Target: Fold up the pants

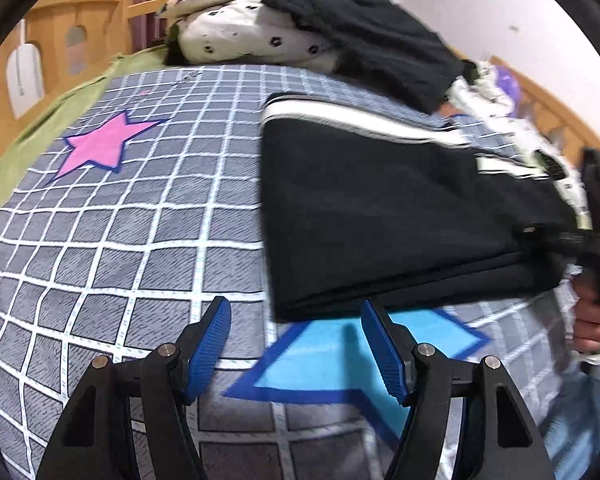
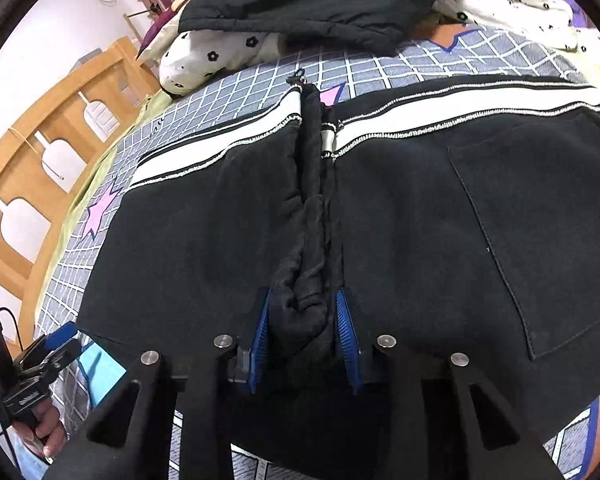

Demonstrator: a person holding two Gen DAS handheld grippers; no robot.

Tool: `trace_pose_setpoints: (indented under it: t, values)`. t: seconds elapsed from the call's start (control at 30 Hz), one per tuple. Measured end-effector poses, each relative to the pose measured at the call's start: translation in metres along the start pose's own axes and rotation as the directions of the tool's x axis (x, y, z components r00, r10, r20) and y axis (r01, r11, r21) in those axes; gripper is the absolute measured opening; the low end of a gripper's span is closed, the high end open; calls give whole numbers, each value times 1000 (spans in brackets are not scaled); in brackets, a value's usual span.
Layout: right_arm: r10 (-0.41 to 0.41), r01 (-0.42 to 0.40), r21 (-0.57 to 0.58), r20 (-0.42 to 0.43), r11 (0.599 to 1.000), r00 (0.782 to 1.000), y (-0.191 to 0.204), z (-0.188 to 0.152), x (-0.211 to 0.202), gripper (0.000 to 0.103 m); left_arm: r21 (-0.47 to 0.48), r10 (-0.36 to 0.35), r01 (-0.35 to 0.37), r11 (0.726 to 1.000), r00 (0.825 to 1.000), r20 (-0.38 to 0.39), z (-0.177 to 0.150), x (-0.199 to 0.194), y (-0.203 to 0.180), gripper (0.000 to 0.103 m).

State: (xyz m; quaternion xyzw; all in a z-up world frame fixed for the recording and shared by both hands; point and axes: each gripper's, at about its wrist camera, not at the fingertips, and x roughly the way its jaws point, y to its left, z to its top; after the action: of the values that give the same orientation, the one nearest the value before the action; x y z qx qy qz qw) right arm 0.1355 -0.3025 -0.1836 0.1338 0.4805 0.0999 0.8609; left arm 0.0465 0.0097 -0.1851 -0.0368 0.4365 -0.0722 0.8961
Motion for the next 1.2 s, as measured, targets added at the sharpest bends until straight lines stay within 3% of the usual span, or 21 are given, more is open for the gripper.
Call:
trace_pose_setpoints:
  t: [0.1,0.3,0.43,0.57,0.7,0.8,0.87,0.9,0.93,1.07,1.2]
  values:
    - [9,-9,-4,21,1000,1000,0,-1,-8,26,-32,13,-13,999,1000,5,-2,6,4,65]
    - [67,-69,38,50,997,997,-7,0,-22,21,7,84,-84,996,996,37,0,10,0,68]
    - [107,-111,25,114,994,988,-6,0,-47,15,-89,50,-46,995,997,53,-1,2,15,67]
    - [123,-126,4,167,992,978,-6,-7,-70,14,-89,43,-38,995,998,49,-1,4,17,67]
    - [22,-23,27,34,999,999,-13,-23,-31,14,-83,54,-50,995,997,54,-1,4,13,67]
    - [39,-40,43,30,998,999,-15,-23,-29,19,-84,65,-61,995,996,55,0,4,13,67]
    - [74,-78,78,54,994,996,-22,-18,-37,29,-79,68,-63,995,996,59,0,4,13,67]
    - [73,-78,96,60,992,996,-26,-17,-38,41,-83,64,-60,995,996,58,0,4,14,67]
    - [66,-73,117,62,990,996,-30,-16,-38,43,-87,59,-54,995,997,55,0,5,15,67]
    - [114,-119,144,46,982,992,-35,-15,-30,43,-96,51,-46,994,997,52,0,6,16,67]
    - [107,-107,110,3,988,994,-23,-10,-12,43,-88,49,-43,995,997,62,0,6,13,67]
